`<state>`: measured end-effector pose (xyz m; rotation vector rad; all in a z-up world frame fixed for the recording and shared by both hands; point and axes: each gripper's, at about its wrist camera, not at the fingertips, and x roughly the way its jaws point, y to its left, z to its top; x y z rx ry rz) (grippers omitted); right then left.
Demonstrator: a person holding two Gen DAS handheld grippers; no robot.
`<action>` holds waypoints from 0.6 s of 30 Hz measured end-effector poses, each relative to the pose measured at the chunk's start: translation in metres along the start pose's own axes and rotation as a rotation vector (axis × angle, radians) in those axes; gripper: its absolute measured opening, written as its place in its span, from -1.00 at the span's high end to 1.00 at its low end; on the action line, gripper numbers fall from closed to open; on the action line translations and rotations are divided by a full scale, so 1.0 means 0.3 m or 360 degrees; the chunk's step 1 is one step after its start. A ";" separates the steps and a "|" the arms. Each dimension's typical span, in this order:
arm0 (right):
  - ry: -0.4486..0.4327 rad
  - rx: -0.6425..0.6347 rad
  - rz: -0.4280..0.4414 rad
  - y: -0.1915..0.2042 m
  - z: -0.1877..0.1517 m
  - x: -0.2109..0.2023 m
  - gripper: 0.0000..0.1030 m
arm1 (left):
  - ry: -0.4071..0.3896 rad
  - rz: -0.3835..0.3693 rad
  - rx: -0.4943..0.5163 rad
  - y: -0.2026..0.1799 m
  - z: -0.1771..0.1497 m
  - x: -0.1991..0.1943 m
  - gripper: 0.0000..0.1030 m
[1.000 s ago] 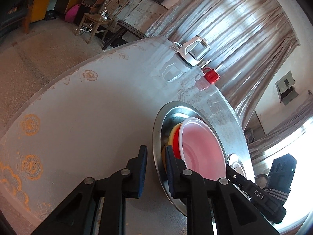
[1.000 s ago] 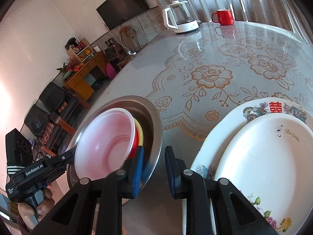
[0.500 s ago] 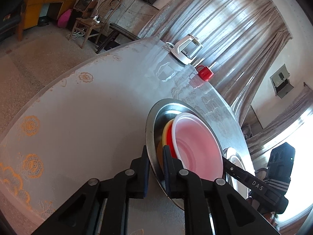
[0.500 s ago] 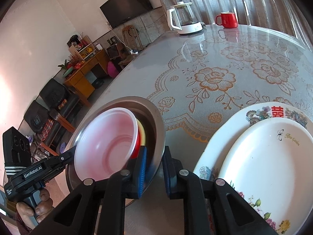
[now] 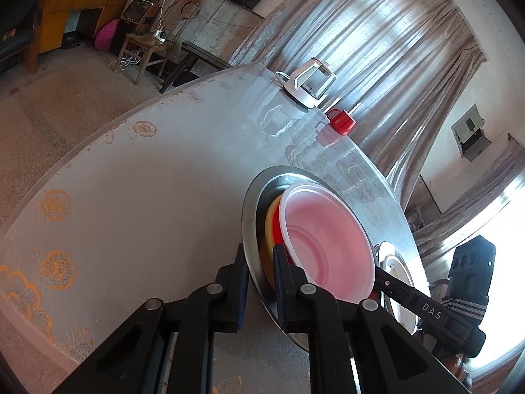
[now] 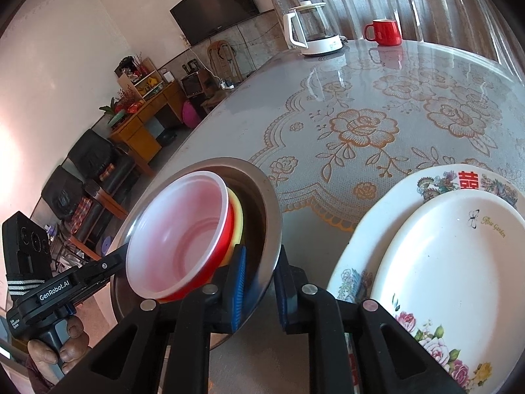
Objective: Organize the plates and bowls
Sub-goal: 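Grip the steel basin rim with the right tool, then lift the steel basin with the bowls and carry it over the plate stack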
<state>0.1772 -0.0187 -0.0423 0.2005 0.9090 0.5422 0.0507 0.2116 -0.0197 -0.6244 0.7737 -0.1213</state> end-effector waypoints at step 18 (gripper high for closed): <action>-0.0115 -0.0050 0.0012 0.026 -0.047 -0.107 0.67 | -0.0089 -0.0057 0.0117 -0.080 -0.041 -0.097 0.70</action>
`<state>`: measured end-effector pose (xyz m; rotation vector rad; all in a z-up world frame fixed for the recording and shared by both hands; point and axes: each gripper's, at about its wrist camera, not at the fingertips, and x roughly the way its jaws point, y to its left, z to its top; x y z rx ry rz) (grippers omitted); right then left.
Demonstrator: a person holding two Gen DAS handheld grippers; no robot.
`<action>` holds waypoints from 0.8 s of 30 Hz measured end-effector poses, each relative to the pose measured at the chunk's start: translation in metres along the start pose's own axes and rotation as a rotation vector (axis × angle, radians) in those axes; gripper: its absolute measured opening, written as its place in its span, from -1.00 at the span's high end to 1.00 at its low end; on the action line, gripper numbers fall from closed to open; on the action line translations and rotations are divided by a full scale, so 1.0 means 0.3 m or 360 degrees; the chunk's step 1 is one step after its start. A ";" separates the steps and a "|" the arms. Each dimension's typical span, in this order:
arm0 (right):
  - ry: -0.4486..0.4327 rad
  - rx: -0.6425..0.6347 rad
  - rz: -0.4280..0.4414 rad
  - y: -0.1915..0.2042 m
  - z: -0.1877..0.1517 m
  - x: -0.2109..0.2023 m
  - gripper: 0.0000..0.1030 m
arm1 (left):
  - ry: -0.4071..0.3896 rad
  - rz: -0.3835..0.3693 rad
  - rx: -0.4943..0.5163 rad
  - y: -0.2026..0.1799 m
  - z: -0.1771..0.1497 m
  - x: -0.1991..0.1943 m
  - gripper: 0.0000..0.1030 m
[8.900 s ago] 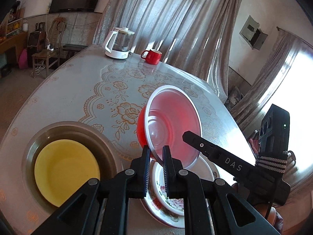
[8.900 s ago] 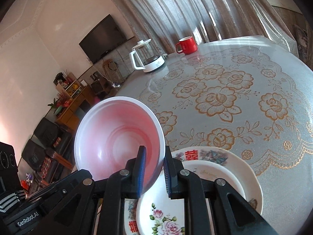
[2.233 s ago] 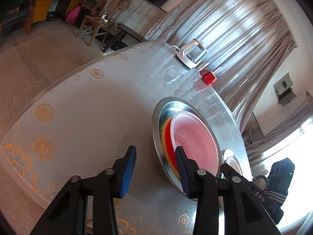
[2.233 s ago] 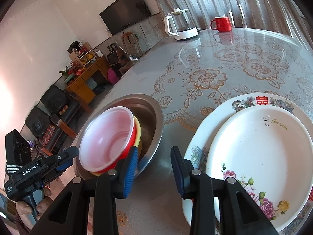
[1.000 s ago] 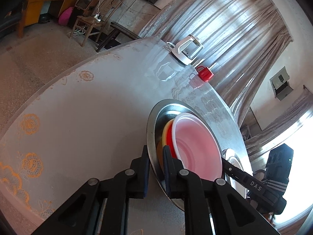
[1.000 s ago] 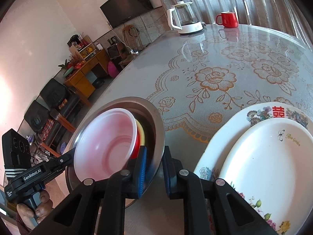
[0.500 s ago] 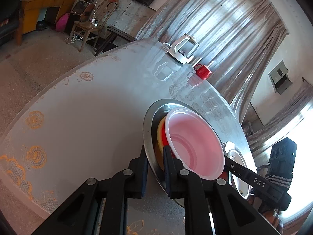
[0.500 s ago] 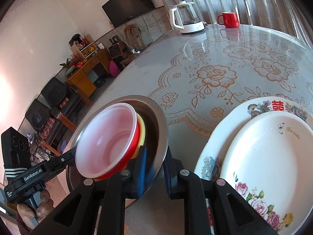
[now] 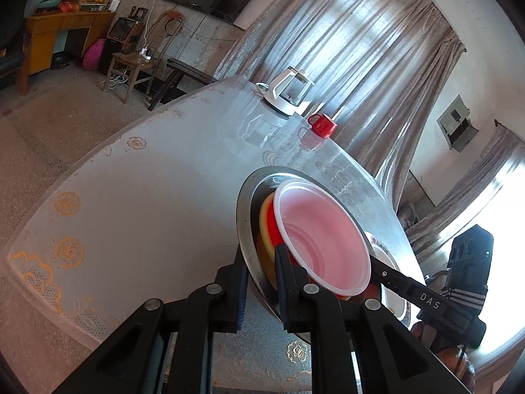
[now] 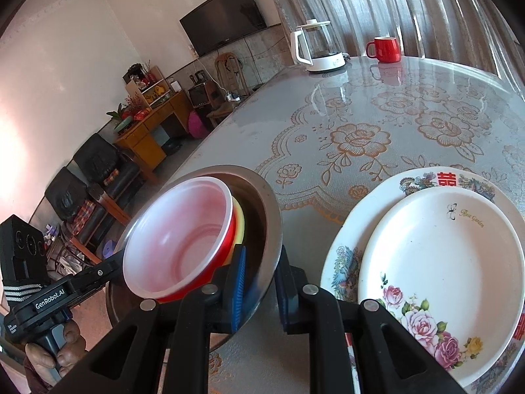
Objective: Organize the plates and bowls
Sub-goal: 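Lift the steel basin with the bowls and carry it over the plate stack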
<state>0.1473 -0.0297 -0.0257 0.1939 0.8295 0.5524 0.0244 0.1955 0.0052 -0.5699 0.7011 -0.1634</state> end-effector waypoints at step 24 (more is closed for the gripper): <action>-0.0338 0.0136 -0.0100 -0.153 -0.038 -0.400 0.67 | 0.0065 -0.0249 0.0301 -0.358 0.005 0.026 0.67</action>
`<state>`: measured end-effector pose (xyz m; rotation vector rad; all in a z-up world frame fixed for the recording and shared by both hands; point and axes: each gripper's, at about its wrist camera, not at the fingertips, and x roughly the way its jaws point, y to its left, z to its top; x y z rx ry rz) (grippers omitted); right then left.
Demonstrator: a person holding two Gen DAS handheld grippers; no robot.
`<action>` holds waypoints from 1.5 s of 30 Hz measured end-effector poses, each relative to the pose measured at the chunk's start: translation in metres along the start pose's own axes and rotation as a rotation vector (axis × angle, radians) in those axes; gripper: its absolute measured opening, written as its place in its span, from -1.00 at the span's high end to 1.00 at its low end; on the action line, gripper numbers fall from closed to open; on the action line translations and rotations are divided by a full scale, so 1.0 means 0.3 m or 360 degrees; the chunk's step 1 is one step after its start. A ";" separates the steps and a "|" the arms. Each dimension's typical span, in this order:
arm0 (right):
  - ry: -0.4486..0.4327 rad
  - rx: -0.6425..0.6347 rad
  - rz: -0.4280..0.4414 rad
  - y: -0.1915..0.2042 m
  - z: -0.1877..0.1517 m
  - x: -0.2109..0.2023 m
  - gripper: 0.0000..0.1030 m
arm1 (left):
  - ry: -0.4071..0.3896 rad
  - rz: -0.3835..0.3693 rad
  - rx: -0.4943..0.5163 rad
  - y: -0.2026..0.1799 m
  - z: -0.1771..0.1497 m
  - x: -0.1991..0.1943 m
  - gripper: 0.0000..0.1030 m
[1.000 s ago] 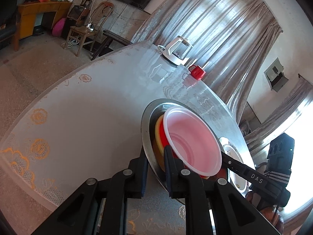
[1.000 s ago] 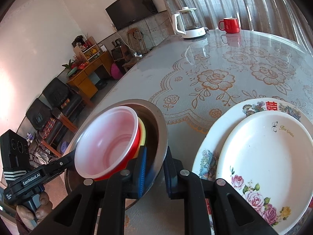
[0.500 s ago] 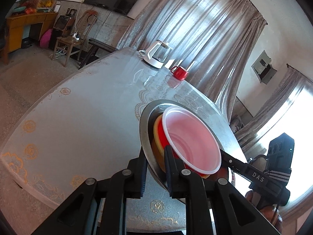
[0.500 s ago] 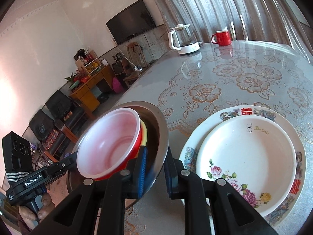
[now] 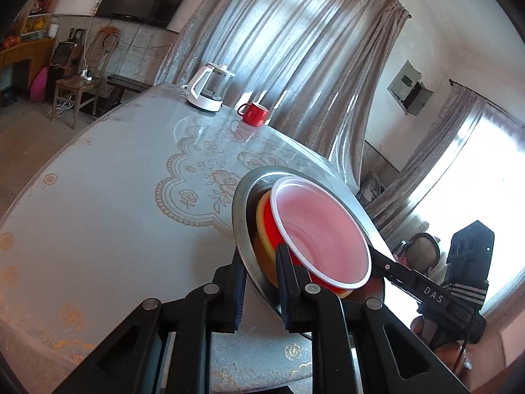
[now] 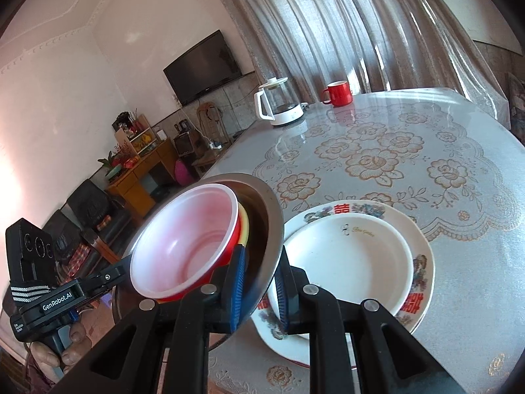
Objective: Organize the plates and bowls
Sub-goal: 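Lift the steel basin with the bowls and carry it over the plate stack, then lower the steel basin onto the pink-rose plate on the stack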
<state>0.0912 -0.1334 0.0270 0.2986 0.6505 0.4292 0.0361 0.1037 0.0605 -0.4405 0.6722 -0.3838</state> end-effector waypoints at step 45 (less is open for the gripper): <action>-0.0004 0.0311 -0.0273 -0.317 -0.015 -0.040 0.67 | 0.0352 -0.0060 0.0103 -0.131 -0.037 0.346 0.60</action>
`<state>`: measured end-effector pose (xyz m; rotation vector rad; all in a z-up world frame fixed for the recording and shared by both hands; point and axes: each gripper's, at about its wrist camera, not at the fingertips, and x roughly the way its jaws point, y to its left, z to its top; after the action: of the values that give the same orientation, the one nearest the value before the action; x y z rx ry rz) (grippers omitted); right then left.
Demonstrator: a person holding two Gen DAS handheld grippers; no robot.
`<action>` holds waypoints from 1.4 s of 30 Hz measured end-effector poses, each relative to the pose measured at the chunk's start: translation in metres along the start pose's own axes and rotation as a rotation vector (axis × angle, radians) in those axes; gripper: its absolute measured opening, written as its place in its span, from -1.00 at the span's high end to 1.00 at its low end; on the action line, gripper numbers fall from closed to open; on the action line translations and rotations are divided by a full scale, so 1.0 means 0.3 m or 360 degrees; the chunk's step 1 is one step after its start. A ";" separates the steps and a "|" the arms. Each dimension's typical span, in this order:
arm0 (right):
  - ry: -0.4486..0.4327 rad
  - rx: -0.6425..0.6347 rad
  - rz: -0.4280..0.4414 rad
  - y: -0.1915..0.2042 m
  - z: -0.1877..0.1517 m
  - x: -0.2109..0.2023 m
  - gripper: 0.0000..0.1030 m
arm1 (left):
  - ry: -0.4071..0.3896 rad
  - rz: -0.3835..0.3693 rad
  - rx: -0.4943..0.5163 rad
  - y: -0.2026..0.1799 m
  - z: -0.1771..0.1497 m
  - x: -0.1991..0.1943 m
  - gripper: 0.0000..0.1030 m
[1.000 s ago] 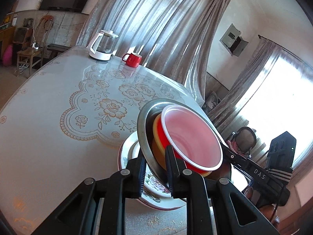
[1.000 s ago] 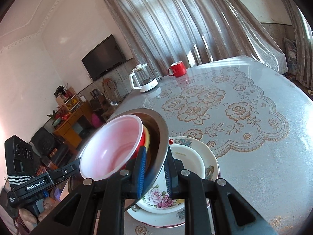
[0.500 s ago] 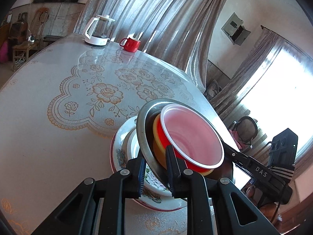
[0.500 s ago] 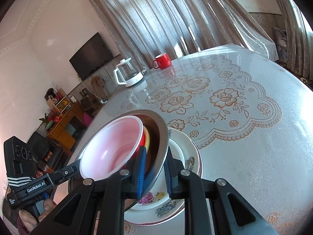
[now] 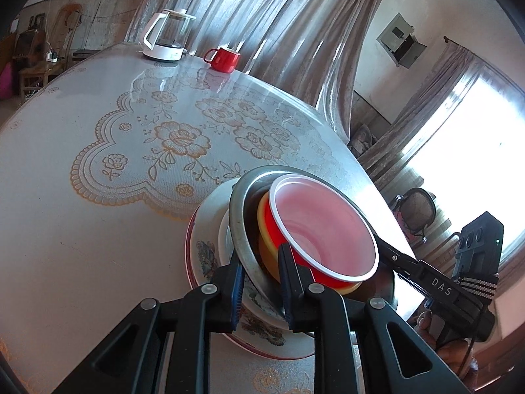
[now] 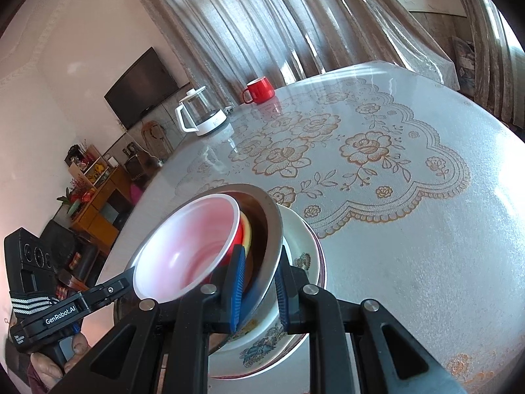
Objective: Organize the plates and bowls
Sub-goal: 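Lower the steel basin onto the pink-rose plate on the stack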
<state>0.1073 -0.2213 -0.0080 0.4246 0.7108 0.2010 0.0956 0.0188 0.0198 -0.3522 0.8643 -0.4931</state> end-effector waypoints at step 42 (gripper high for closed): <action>0.0109 0.0023 -0.0048 -0.020 -0.037 0.059 0.62 | 0.0060 0.0062 0.0044 -0.004 -0.040 0.029 0.57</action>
<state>0.1134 -0.2176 -0.0286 0.4220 0.7861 0.1826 0.0906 0.0120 0.0077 -0.3012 0.8985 -0.4762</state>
